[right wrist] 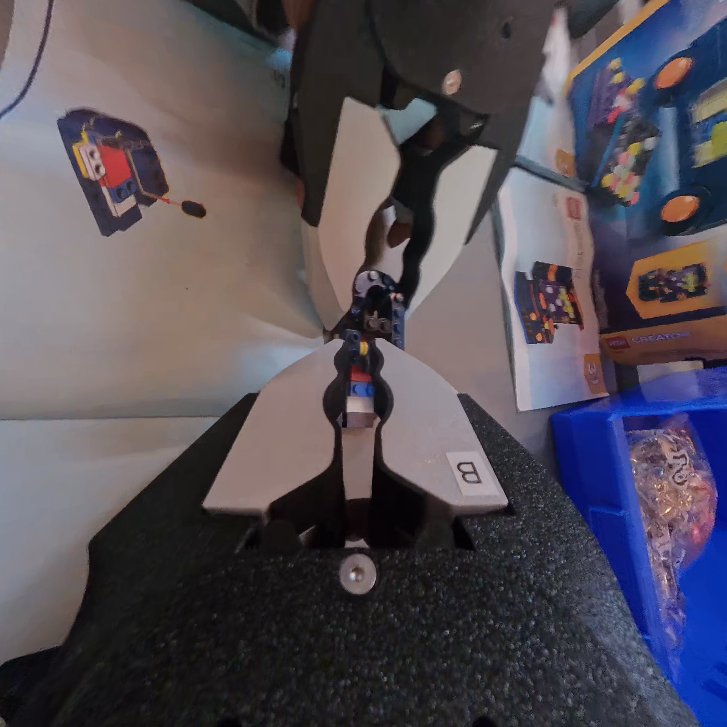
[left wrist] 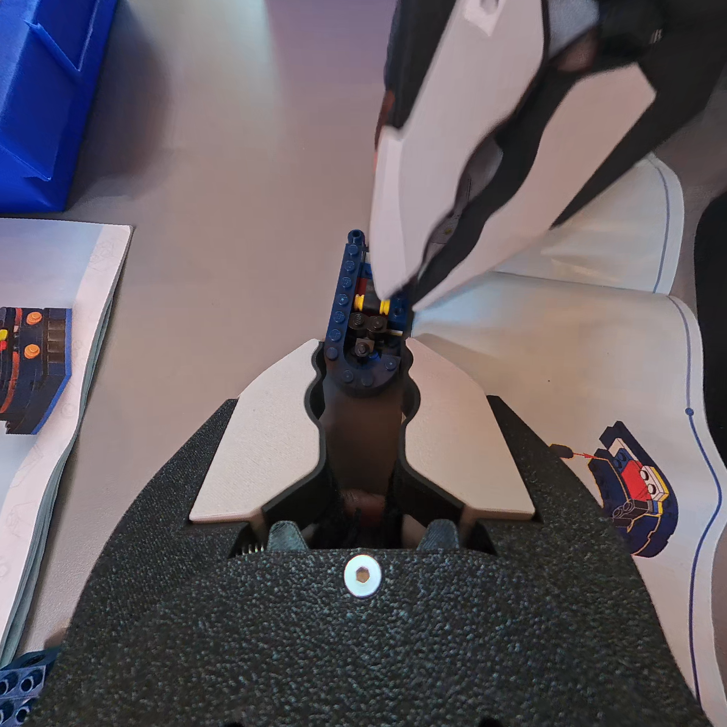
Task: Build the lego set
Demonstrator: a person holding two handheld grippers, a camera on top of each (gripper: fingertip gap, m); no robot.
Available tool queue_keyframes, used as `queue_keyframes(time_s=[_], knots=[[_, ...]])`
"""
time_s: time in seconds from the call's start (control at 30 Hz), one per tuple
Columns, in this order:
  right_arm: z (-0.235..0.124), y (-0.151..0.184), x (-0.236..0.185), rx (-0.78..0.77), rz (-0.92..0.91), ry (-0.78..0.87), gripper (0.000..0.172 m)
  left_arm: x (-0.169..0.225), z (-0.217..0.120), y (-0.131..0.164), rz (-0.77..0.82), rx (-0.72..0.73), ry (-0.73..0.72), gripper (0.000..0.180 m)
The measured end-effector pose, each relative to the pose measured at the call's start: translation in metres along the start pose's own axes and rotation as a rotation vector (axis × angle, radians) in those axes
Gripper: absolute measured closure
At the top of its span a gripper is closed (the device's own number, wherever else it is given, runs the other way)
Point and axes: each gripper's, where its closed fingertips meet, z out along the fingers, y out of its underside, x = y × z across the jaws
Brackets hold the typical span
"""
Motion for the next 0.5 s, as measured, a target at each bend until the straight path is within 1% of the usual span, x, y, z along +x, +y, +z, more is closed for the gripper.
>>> queue_keyframes(time_s=[0.07,0.1,0.2,0.37,0.5], knots=[[-0.009,-0.003,0.007,0.072,0.060,0.040,0.169,0.000,0.000,0.000,-0.002,0.000,0.002,0.145],[-0.012,-0.001,0.008,0.080,0.084,0.045,0.172,0.000,0.000,0.000,-0.002,0.000,0.002,0.145],[-0.012,-0.001,0.005,0.105,0.104,0.052,0.172,0.000,0.000,0.000,-0.003,0.000,0.003,0.145],[-0.003,0.003,-0.001,0.081,0.112,0.025,0.172,0.000,0.000,0.000,-0.002,0.000,0.002,0.145],[-0.003,0.004,-0.001,0.076,0.113,0.030,0.172,0.000,0.000,0.000,-0.002,0.000,0.002,0.145]])
